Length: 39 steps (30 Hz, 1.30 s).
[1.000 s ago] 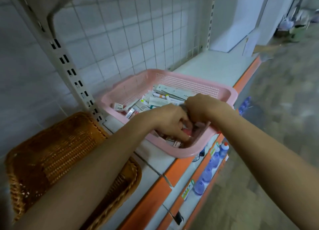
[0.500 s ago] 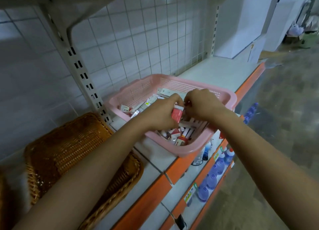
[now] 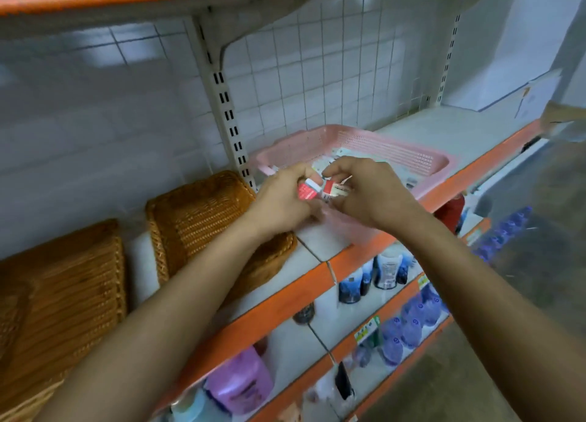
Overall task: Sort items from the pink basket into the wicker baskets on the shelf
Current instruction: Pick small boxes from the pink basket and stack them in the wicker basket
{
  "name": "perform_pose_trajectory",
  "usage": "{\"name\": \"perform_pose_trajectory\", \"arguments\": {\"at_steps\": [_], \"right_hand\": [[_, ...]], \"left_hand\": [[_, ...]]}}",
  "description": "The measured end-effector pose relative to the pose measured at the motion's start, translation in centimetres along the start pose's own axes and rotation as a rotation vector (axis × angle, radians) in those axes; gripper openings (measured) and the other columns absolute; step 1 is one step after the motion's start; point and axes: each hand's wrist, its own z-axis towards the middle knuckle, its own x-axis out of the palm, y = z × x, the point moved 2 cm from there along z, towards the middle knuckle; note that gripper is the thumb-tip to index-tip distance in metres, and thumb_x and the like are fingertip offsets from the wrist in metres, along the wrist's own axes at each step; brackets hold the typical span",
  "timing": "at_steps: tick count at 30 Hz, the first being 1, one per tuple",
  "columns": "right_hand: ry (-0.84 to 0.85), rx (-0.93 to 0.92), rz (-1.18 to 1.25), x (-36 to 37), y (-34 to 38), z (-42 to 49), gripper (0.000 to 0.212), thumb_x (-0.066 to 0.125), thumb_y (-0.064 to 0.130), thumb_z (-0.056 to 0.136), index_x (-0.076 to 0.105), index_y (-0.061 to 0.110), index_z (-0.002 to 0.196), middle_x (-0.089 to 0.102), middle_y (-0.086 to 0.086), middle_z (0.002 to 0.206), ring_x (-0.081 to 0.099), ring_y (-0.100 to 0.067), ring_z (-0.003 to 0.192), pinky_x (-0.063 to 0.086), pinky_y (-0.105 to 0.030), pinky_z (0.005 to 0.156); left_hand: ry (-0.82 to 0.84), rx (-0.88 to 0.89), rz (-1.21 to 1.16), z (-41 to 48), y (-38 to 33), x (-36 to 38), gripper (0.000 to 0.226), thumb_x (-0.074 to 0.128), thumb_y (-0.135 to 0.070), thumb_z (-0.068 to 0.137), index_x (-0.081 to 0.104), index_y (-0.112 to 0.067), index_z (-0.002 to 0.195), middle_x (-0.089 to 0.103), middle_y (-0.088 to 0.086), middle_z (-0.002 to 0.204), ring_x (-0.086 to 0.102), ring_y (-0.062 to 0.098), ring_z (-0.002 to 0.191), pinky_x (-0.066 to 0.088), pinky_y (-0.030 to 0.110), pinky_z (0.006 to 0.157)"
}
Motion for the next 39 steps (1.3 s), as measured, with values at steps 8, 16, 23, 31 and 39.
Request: {"name": "perform_pose_trajectory", "arguments": {"at_steps": [8,16,23,31,39], "right_hand": [[0.095,-0.114,0.052,3.4,4.7,-2.8,0.032,0.075,0.014,0.076,0.068,0.016,0.107,0.064,-0.002,0.111,0.055,-0.018,0.108,0.035,-0.019,0.084],[0.113,-0.226,0.097,7.6,10.9,-4.2,0.025,0.074,0.015,0.076,0.063,0.025,0.095,0.062,0.000,0.104,0.055,-0.017,0.100,0.030,-0.022,0.069],[0.127,-0.301,0.242,12.3,19.1,-5.9,0.029,0.066,0.009,0.080,0.061,0.020,0.106,0.067,0.000,0.104,0.060,-0.021,0.101,0.038,-0.024,0.075],[0.157,-0.247,0.491,19.1,29.0,-8.3,0.028,0.072,0.016,0.078,0.056,0.025,0.099,0.059,0.011,0.083,0.062,-0.015,0.083,0.052,-0.032,0.079],[0.332,-0.030,0.909,25.3,35.8,-11.1,0.004,0.068,0.020,0.084,0.065,0.023,0.083,0.070,-0.011,0.083,0.068,-0.032,0.086,0.055,-0.051,0.082]], "left_hand": [[-0.067,-0.032,0.209,-7.3,2.1,-4.1,0.035,0.076,-0.013,0.074,0.066,-0.022,0.106,0.063,-0.007,0.095,0.057,0.011,0.085,0.037,0.019,0.070],[-0.115,-0.106,0.254,-13.6,4.9,-8.5,0.030,0.069,-0.012,0.081,0.061,-0.020,0.109,0.056,-0.011,0.089,0.048,0.009,0.079,0.033,0.009,0.062],[-0.163,-0.170,0.366,-20.4,9.0,-13.9,0.023,0.053,-0.002,0.083,0.052,-0.010,0.104,0.048,-0.004,0.088,0.042,0.013,0.082,0.026,0.019,0.068],[-0.294,-0.257,0.539,-28.3,13.7,-19.6,0.039,0.063,-0.034,0.082,0.042,-0.018,0.111,0.056,0.003,0.107,0.055,0.024,0.097,0.038,0.031,0.071],[-0.475,-0.200,0.548,-34.8,18.1,-23.7,0.047,0.065,-0.033,0.085,0.041,-0.013,0.120,0.061,0.007,0.107,0.060,0.029,0.092,0.047,0.040,0.068]]}}
